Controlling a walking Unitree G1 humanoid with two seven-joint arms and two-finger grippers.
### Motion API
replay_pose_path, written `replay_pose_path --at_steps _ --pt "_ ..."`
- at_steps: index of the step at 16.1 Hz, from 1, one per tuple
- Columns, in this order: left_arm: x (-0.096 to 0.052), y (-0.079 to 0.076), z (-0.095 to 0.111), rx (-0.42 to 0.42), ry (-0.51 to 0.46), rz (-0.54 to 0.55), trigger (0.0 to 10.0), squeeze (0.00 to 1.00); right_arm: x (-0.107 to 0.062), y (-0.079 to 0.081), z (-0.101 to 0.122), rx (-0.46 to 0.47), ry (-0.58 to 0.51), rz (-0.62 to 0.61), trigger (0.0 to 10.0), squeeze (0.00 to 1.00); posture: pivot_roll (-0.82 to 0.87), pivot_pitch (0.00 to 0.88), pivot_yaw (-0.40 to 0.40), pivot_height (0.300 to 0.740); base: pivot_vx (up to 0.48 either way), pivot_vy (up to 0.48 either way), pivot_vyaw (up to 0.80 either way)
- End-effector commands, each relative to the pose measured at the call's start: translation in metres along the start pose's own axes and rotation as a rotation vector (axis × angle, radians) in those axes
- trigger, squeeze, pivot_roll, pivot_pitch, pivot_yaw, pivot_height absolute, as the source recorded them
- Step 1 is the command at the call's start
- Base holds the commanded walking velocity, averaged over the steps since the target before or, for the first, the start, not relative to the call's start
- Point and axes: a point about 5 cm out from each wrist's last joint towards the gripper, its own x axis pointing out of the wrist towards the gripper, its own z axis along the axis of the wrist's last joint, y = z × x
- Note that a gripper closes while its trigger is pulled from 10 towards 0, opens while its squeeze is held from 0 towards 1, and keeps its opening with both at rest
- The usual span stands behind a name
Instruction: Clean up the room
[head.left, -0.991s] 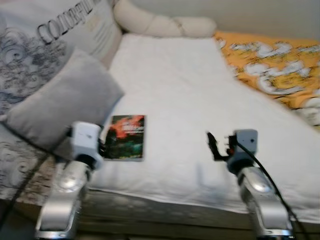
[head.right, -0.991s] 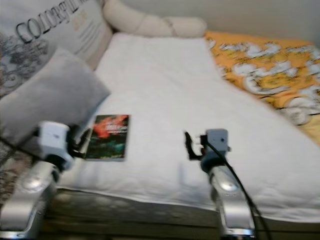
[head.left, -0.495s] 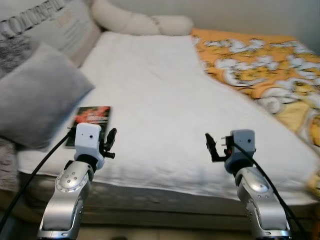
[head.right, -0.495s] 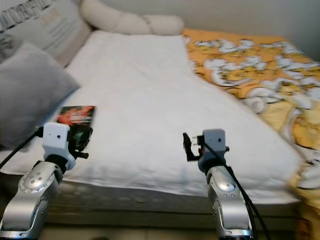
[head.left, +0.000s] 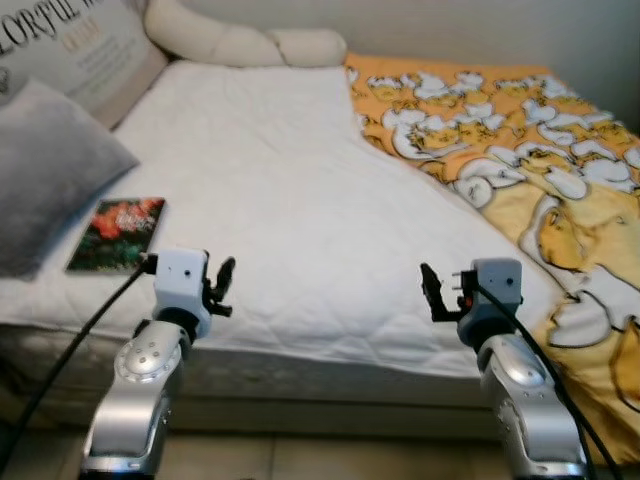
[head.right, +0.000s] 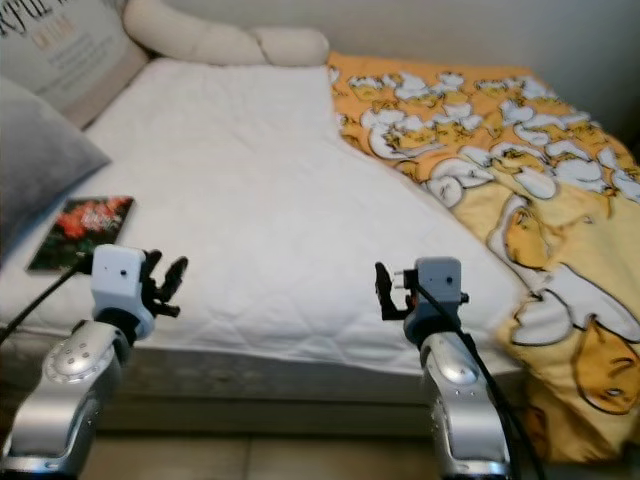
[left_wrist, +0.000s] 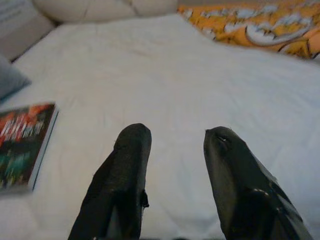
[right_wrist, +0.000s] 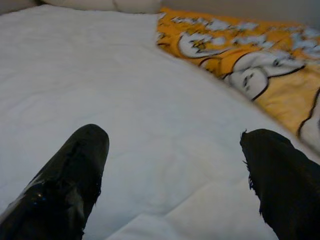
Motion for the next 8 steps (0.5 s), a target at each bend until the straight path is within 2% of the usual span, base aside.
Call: replay_pose_path --at_steps 1,4,8 --pt "0.0007 0.0025 0.0020 0.011 -0.009 0.009 10.0 0.00 0.0017 0.0036 0.0078 -0.011 -0.023 0.016 10.0 1.00 0.01 0.000 -0.006 0.740 0.000 -0.352 0.00" --pt "0.0033 -0.0020 0.0052 0.038 -0.021 0.002 10.0 0.00 0.0031 -0.0017 0.0070 -0.005 -0.019 0.008 10.0 1.00 0.04 0.000 -0.025 0.740 0.000 -0.351 0.00" --pt "0.0013 -0.0026 0.0032 0.026 -0.019 0.012 10.0 0.00 0.0014 0.0013 0.0043 0.005 -0.011 0.006 10.0 1.00 0.03 0.000 -0.025 0.740 0.000 -0.352 0.00"
